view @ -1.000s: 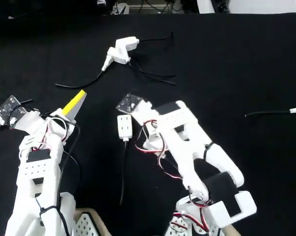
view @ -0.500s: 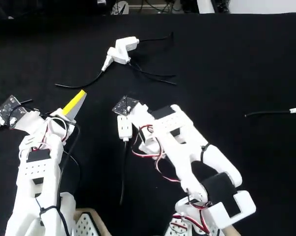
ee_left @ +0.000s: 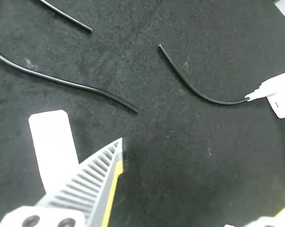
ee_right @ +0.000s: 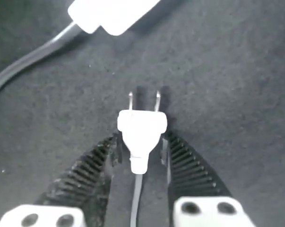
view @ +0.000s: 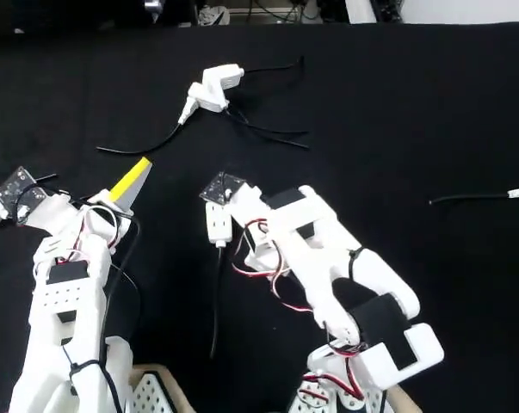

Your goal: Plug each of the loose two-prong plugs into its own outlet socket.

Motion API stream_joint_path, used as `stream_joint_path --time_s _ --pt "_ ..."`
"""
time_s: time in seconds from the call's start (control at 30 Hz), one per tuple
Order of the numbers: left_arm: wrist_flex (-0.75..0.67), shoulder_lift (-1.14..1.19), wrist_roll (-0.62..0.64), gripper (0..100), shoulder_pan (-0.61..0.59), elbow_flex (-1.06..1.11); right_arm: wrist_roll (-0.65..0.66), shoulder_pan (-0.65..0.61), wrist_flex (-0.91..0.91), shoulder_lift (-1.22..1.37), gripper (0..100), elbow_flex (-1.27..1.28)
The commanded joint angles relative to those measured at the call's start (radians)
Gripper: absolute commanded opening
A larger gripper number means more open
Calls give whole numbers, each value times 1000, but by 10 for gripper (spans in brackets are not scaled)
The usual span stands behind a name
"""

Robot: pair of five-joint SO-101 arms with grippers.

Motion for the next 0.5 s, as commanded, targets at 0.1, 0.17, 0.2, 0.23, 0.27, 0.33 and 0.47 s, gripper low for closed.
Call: stream_joint_path --time_s 0.1,0.17,0.2,0.23,0.27,0.33,0.47 --pt "-23 -14 6 544 -7 -8 -5 12 9 4 123 -15" --pt "-23 -14 6 544 -7 -7 -5 12 9 4 88 -15" --pt "-23 -15 6 544 -7 -7 -5 9 9 4 60 -15" --pt "-23 -17 6 544 -7 -7 -5 8 9 4 32 -15" --pt "-23 -17 6 544 -5 -7 -5 8 9 4 11 -15" --pt "-23 -17 6 544 -5 -7 -5 8 8 4 15 -18" --pt "-23 -17 6 544 -5 -7 -5 8 -5 1 11 -19"
